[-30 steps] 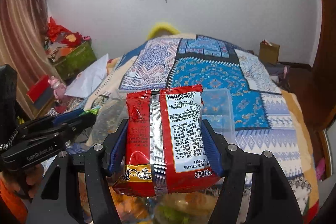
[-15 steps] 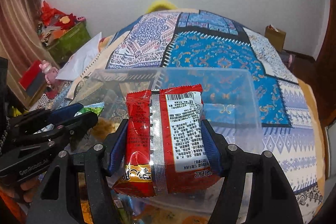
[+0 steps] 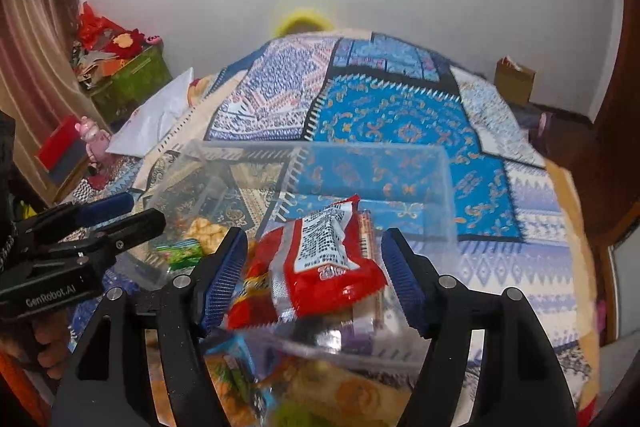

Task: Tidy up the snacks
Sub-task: 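Lower both bags into the clear box and open both tools, then grasp the square cracker pack with the left tool while the right tool grasps the green jelly cup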

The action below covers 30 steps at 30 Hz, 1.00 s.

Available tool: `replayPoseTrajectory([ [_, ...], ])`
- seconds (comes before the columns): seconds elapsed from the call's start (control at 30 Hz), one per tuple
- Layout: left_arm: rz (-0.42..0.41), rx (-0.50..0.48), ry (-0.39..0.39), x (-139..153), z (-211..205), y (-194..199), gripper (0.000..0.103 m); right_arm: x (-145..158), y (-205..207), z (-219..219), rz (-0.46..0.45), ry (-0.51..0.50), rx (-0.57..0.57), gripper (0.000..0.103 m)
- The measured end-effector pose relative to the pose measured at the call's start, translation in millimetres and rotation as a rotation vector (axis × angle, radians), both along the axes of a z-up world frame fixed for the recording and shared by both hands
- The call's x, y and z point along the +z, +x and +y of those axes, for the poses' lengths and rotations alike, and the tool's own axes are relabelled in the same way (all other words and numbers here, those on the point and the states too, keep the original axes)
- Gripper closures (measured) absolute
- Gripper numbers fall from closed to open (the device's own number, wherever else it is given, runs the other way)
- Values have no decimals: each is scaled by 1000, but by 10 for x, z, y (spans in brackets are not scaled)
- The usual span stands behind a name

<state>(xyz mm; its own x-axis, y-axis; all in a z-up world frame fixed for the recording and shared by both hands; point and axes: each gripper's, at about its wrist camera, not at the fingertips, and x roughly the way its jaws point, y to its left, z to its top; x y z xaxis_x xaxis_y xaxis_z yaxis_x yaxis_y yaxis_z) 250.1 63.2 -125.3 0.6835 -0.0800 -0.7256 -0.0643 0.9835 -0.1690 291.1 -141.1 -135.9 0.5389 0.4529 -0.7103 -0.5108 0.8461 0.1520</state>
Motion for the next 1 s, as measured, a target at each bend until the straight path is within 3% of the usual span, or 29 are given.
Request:
replayPoseTrajectory([
  [0.33,17,-16,44,30,6,-484,36,151,-417,-145,-67,-12,11,28],
  [0.43,41,-17,43,-46,8,-590,36,60,-479,-200,-50,-26,15,24],
  [0.77,112,-36,26,-321,1,-918,36,-458,-501,-537,54,-139,-37,24],
  [1.0,156,-52,29,-526,-84,-822,36,-674,-415,-604,128,-141,-40,24],
])
